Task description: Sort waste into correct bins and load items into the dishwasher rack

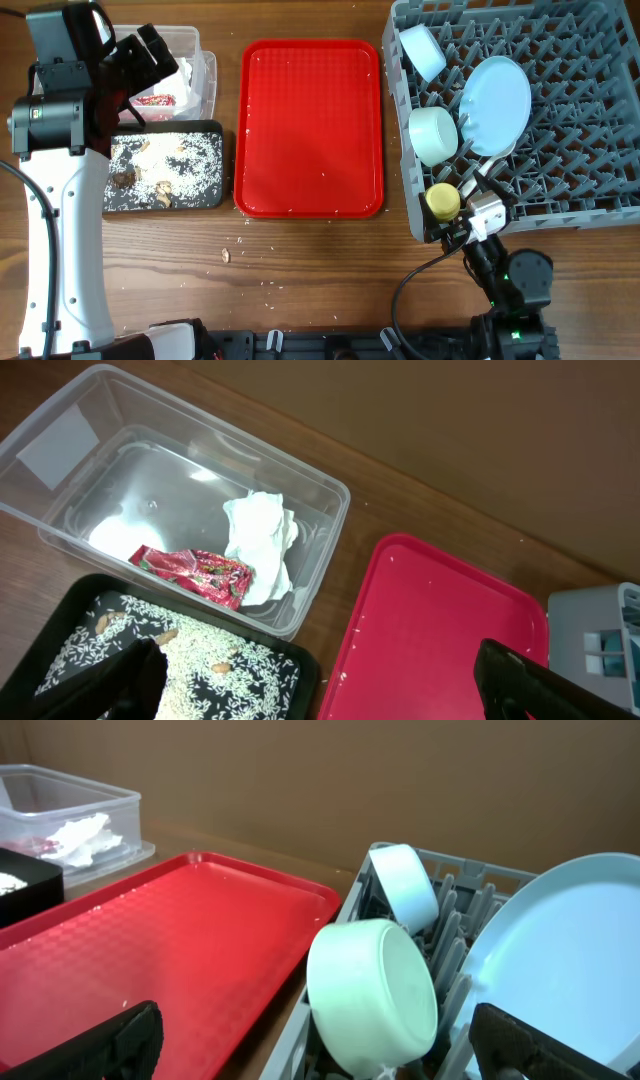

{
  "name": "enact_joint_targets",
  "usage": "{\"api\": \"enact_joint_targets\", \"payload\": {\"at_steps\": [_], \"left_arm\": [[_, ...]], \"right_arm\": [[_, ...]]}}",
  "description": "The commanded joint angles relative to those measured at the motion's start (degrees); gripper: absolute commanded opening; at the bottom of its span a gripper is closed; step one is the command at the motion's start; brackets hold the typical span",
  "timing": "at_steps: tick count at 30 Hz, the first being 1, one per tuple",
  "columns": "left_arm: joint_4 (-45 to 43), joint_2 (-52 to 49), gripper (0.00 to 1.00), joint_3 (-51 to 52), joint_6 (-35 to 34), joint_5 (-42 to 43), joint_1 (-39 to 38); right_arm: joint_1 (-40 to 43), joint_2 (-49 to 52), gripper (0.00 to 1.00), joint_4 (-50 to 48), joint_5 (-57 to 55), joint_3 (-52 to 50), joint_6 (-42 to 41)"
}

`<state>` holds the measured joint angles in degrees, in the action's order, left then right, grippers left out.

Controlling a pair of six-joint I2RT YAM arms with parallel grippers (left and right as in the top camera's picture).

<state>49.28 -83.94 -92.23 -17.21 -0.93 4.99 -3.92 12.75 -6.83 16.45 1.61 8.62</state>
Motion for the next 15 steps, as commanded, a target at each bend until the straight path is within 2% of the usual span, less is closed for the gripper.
{"api": "enact_joint_targets", "payload": {"at_steps": [1, 7, 15], "left_arm": [[-0.13, -0.26, 1.00, -0.48, 0.48, 0.46, 0.26], [-0.13, -0.26, 1.00, -0.48, 0.48, 0.46, 0.26], [-0.11, -0.26, 1.00, -0.48, 0.48, 0.46, 0.26]], "right_arm": [[0.22, -3.76, 1.00, 1.55, 1.05, -1.33, -0.22], [0.24, -12.31, 1.00, 5.38, 1.16, -1.31, 0.42], [0.17, -11.93, 1.00, 5.38, 1.18, -1.31, 0.39]]}}
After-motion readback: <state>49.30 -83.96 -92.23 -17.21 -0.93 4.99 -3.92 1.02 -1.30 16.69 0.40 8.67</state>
